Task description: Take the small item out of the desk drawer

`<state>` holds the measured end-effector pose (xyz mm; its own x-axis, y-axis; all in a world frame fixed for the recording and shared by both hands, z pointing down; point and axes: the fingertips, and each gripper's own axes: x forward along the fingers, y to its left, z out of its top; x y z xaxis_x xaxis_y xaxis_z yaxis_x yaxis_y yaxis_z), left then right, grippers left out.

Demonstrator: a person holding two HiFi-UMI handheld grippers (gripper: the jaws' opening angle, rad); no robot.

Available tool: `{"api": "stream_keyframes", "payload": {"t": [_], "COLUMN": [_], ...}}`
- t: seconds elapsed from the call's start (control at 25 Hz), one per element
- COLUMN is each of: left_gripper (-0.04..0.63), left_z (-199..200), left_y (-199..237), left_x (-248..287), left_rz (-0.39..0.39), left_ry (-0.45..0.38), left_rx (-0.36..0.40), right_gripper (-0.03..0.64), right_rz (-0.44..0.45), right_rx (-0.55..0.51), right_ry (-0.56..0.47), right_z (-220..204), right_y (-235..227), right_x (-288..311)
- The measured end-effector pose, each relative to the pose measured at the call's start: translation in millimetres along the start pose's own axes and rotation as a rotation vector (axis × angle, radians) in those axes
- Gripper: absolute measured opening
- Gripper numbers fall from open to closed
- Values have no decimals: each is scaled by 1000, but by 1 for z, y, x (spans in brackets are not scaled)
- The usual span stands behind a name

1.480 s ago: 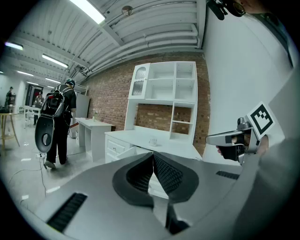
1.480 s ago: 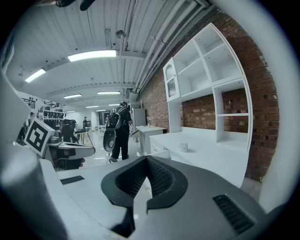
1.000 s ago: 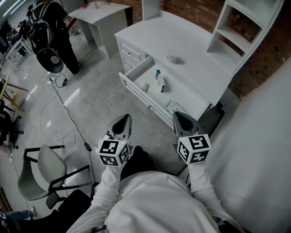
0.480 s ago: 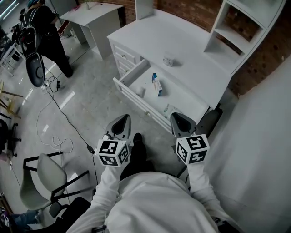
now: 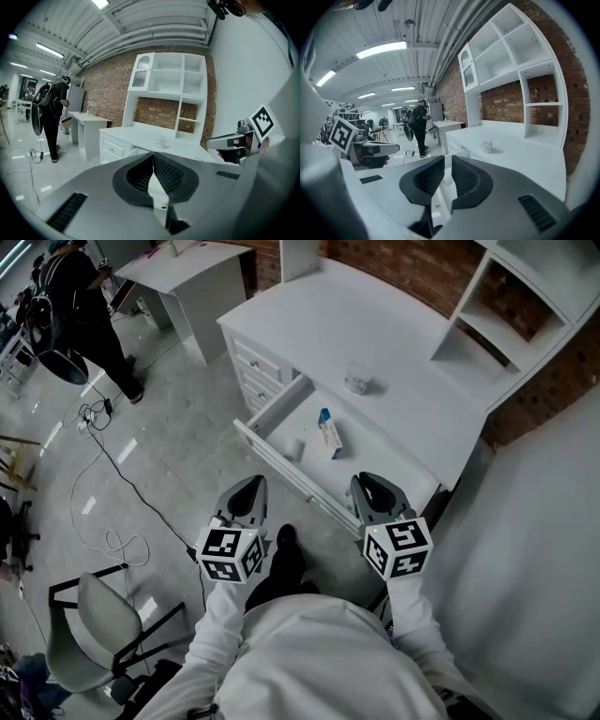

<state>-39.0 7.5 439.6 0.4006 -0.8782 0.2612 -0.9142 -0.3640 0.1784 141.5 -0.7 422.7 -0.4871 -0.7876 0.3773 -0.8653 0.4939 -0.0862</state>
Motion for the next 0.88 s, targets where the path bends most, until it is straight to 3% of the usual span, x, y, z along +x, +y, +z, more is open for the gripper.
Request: {"api": "stream_keyframes", "payload": {"t": [0.2, 0.88], "left_gripper": [20, 20], "left_z": [14, 41], "left_y": [32, 110], "left_x": [31, 108], "left_rz": [-2, -38], "left_ry": [1, 17], "left_rx": [-8, -32], "right_gripper": [59, 171], "right_rz": [-39, -101], "right_rx": [-11, -7], "right_ry": [-16, -55], "right_z": [22, 79], "right_y": [-12, -38], "right_x": [35, 127]}}
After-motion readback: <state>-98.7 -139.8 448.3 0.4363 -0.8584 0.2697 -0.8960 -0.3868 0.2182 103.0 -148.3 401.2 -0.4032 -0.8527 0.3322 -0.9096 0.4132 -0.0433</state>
